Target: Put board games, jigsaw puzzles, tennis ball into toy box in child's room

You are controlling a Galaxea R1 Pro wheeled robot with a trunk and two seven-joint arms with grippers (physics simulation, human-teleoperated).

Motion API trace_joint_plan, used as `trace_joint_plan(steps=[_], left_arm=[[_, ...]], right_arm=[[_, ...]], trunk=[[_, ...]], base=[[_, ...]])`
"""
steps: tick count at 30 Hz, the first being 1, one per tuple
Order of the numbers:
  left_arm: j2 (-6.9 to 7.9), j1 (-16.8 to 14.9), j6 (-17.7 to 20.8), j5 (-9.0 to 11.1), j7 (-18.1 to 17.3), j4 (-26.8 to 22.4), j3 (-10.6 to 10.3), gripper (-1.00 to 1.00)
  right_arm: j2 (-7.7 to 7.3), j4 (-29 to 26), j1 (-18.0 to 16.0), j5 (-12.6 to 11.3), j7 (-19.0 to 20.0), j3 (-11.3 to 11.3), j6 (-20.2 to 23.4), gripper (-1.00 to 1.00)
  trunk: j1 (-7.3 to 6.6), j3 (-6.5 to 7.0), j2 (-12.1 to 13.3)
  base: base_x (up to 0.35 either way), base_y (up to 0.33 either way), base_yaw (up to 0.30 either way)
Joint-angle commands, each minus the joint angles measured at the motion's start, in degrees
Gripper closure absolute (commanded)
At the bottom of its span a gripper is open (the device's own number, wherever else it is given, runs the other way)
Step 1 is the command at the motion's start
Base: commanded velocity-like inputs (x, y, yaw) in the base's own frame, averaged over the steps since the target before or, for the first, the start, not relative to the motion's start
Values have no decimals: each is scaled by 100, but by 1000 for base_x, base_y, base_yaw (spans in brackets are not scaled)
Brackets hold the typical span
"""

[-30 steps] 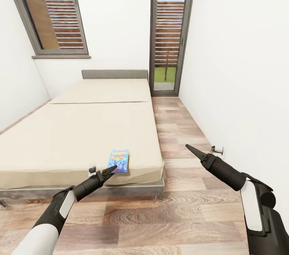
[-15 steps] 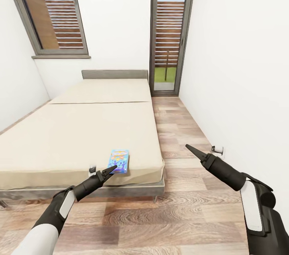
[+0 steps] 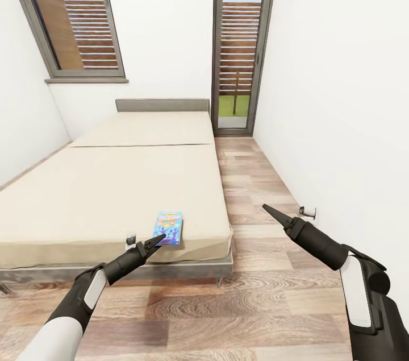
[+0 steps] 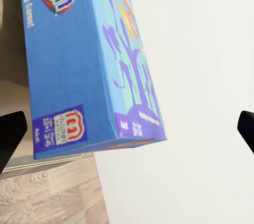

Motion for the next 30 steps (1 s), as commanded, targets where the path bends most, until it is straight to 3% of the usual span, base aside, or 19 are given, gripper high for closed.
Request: trace_joint_plan(steps=[1, 17, 18, 30], left_arm=[[2, -3, 48, 20, -19, 2, 6, -100], [-2, -3, 47, 20, -50, 2, 6, -100], [0, -3, 47, 20, -47, 2, 5, 100], [-1, -4, 48, 25, -66, 2, 6, 100]], right_arm=[[6, 0, -5, -2, 16, -10, 28, -100], [-1, 0, -5, -4, 24, -10, 28, -100], [-1, 0, -5, -3, 24, -10, 28, -100], [-1, 0, -5, -2, 24, -10, 28, -100]], trunk=[[-1, -5, -2], [-1, -5, -2], [-1, -5, -2], [-1, -5, -2]], base=[[0, 0, 0], [0, 0, 0], [0, 0, 0], [0, 0, 0]])
